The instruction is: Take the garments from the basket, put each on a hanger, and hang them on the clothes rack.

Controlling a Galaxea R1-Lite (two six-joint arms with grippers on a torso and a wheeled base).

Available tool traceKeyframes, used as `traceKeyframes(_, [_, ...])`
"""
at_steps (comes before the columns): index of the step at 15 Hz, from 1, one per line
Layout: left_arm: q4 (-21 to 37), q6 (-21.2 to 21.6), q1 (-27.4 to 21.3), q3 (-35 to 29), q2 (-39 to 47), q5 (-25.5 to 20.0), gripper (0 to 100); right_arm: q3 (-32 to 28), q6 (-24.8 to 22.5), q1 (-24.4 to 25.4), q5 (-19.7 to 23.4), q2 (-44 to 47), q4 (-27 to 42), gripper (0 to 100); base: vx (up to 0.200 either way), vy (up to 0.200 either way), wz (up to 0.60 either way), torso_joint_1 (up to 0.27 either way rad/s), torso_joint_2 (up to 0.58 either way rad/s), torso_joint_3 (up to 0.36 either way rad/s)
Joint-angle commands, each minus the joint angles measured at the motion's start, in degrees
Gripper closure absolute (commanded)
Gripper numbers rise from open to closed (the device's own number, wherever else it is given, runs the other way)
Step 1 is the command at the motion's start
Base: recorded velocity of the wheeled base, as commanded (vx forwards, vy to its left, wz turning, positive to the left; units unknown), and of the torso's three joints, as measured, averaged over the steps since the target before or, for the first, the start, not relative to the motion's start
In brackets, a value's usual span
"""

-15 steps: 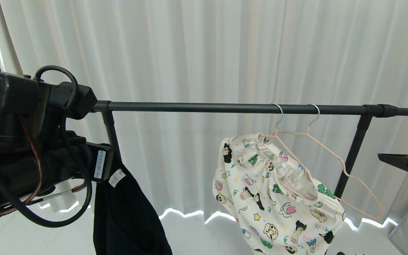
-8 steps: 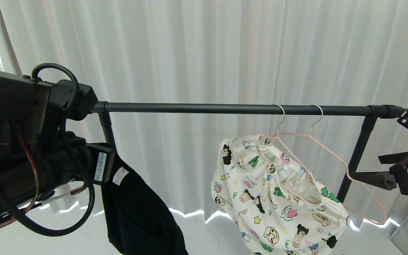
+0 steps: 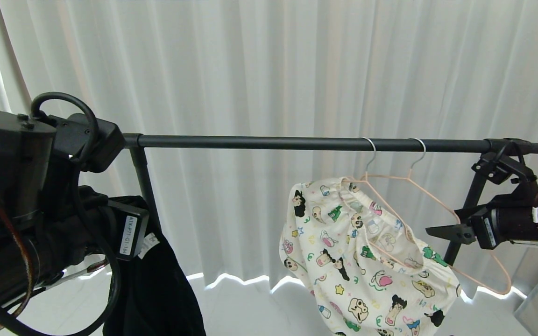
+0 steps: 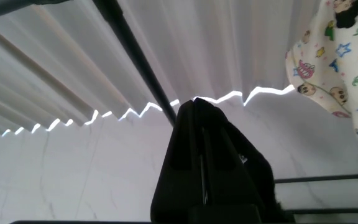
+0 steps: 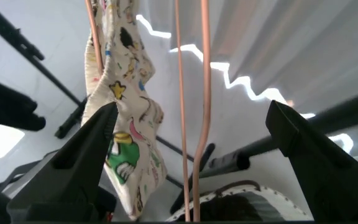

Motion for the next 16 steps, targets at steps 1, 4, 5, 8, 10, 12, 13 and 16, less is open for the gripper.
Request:
traceKeyframes(1, [-0.14, 0.00, -0.25, 0.08, -0.30, 0.05, 100, -0.33, 0.03, -0.43, 0.82, 2.66, -0.04, 0, 0.000, 0.000, 0.00, 0.000, 0.00, 0.000])
traceKeyframes(4, [-0.14, 0.08, -0.34, 0.08, -0.21, 0.14, 100, -1.30, 0.03, -1.13, 2.41, 3.98, -0.13, 0, 0.000, 0.000, 0.00, 0.000, 0.00, 0.000])
traceKeyframes(5, [-0.14, 0.08, -0.34, 0.08, -0.21, 0.14, 100, -1.65, 0.03, -1.13, 2.49, 4.51, -0.13, 0, 0.000, 0.000, 0.00, 0.000, 0.00, 0.000])
traceKeyframes(8, [-0.14, 0.08, -0.43, 0.17, -0.12, 0.23, 100, -1.82, -0.06, -0.87, 2.49, 5.12, -0.13, 0, 0.000, 0.000, 0.00, 0.000, 0.00, 0.000])
traceKeyframes(10, [-0.14, 0.08, -0.52, 0.17, -0.12, 0.23, 100, -1.82, -0.06, -0.96, 2.49, 5.47, -0.13, 0, 0.000, 0.000, 0.00, 0.000, 0.00, 0.000])
traceKeyframes(12, [-0.14, 0.08, -0.69, 0.17, -0.03, 0.23, 100, -1.74, -0.06, -1.04, 2.41, 5.65, -0.13, 100, 0.000, 0.000, 0.00, 0.000, 0.00, 0.000])
traceKeyframes(13, [-0.14, 0.08, -0.69, 0.26, -0.03, 0.14, 100, -1.82, -0.06, -1.04, 2.49, 5.91, -0.13, 100, 0.000, 0.000, 0.00, 0.000, 0.00, 0.000])
traceKeyframes(16, [-0.14, 0.08, -0.78, 0.26, -0.12, 0.23, 100, -1.65, 0.03, -0.96, 2.49, 5.91, -1.10, 100, 0.000, 0.000, 0.00, 0.000, 0.00, 0.000])
